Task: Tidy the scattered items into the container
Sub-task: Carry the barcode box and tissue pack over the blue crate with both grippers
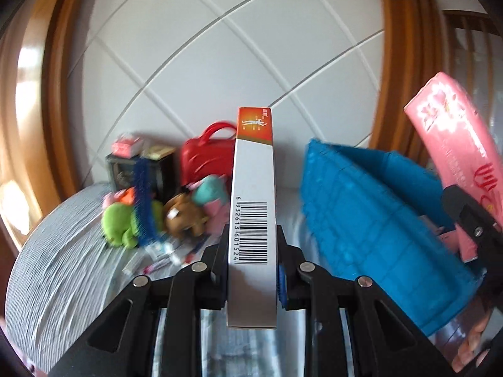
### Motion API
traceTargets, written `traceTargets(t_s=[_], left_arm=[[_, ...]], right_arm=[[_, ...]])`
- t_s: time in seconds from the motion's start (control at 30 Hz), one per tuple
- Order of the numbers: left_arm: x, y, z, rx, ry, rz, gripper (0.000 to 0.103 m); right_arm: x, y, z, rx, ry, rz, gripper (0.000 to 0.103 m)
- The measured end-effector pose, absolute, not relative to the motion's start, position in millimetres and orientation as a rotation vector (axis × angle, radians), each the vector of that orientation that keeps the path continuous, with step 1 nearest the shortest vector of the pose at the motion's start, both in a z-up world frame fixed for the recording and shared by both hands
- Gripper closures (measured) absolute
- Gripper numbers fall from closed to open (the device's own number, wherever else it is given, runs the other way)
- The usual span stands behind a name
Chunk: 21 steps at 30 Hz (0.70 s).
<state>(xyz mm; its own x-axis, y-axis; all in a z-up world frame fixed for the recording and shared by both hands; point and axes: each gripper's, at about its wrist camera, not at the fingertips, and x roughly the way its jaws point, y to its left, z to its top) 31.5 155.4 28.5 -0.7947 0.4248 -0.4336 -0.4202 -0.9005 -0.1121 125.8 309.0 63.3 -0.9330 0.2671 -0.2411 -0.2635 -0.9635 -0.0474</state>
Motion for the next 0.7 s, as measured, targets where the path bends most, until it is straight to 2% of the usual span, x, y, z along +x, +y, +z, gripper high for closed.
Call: traceTargets(t_s=[0.23, 0.4, 0.6, 0.7], left_arm=[[61, 296, 87, -0.645, 0.02, 2.447, 0.081], [65, 419, 105, -0.698, 0.085, 2.401, 0.081], [37, 537, 86, -0.916, 0.236, 2.345, 0.081], [7, 579, 60, -1.106, 0.23, 2.285, 0.081]], right_arm=[[155, 420, 107, -0.256, -0.12, 2.726, 0.008], [148, 517, 114, -0.368, -0.181, 2.678, 0.008], [114, 616, 97, -0.624, -0.144, 2.647, 0.008], [82, 652, 83, -0.744, -0.135, 2.609, 0.008]])
